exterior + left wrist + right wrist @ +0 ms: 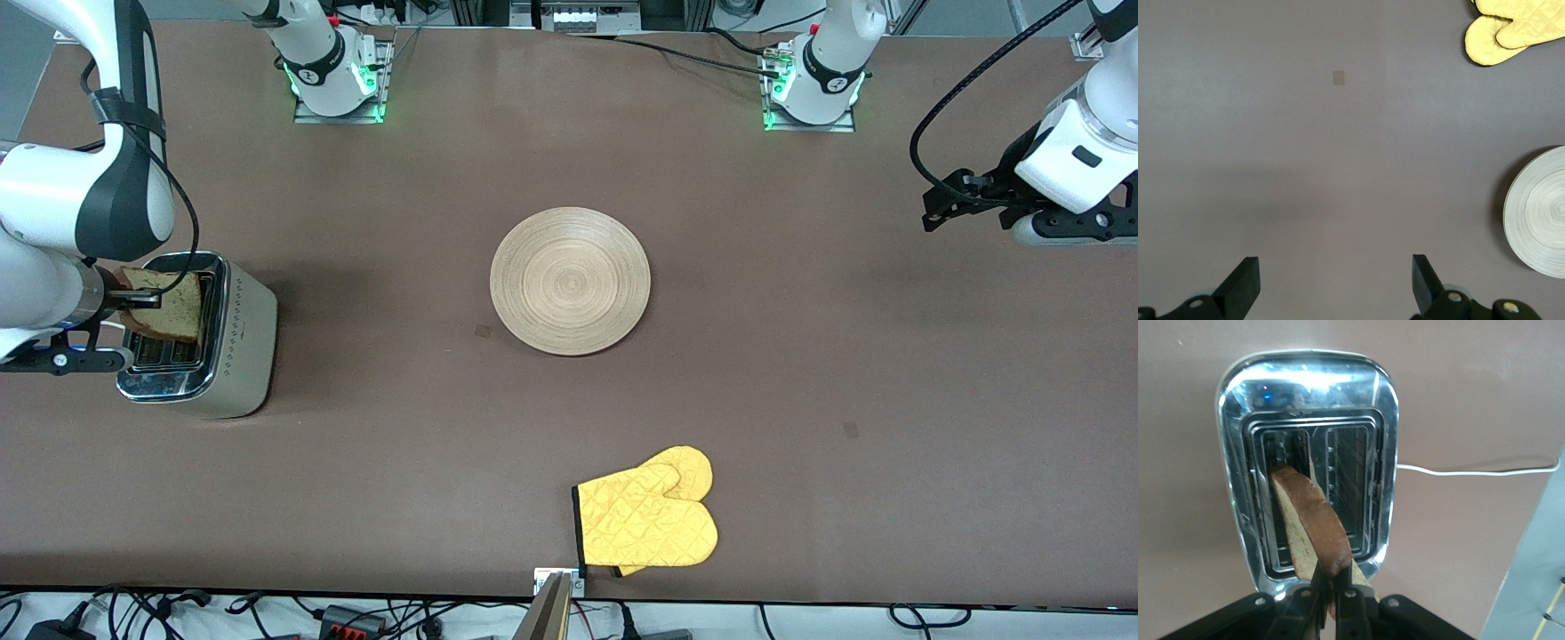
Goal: Move plate and put bread in toaster
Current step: 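Lower the bread into the toaster slot with the right gripper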
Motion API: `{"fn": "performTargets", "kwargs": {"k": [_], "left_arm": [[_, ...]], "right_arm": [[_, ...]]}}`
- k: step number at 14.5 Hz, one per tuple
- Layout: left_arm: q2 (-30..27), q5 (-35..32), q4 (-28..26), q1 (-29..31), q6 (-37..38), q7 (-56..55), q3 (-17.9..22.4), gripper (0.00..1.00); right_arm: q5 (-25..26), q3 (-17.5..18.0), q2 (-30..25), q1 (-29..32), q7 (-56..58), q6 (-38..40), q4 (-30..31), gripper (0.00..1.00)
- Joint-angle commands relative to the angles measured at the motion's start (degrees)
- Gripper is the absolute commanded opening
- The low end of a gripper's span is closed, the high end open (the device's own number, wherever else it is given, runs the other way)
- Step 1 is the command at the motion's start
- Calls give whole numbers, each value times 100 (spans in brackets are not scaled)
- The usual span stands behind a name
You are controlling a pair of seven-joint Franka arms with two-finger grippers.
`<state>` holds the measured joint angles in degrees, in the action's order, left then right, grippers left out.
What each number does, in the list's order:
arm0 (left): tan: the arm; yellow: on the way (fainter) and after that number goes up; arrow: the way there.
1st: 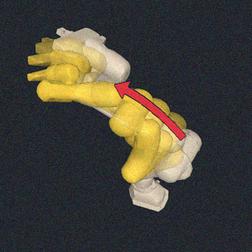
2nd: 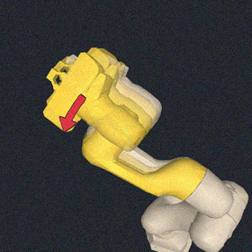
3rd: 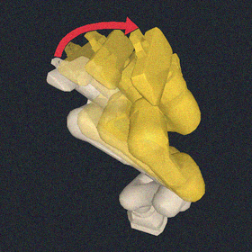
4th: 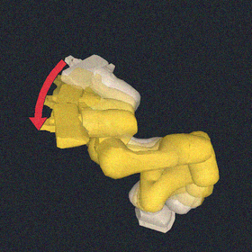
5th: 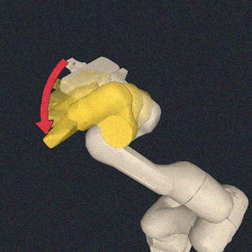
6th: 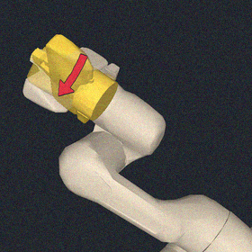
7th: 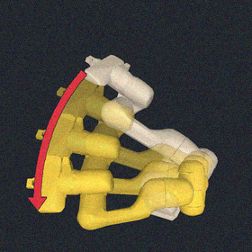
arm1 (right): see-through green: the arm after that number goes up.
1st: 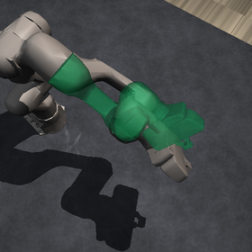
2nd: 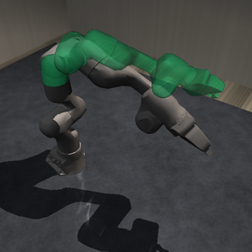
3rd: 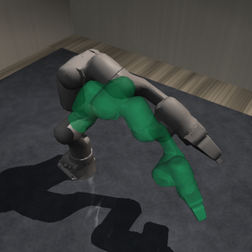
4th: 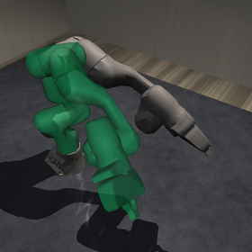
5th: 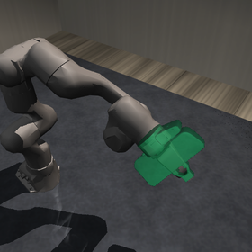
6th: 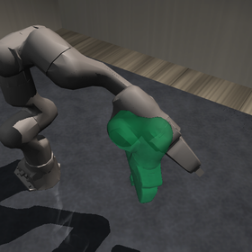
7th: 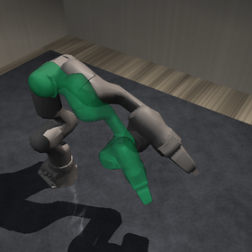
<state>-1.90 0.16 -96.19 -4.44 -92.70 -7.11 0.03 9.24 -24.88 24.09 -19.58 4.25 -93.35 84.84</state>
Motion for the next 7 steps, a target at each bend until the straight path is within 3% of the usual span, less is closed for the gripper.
{"fn": "performTargets", "kwargs": {"k": [1,7], "left_arm": [[-3,28,92,5,112,105,-3,100],[-3,28,92,-4,112,96,-12,100]], "right_arm": [[-177,19,104,60,85,-51,-117,0],[-300,10,87,60,59,10,-319,0]]}}
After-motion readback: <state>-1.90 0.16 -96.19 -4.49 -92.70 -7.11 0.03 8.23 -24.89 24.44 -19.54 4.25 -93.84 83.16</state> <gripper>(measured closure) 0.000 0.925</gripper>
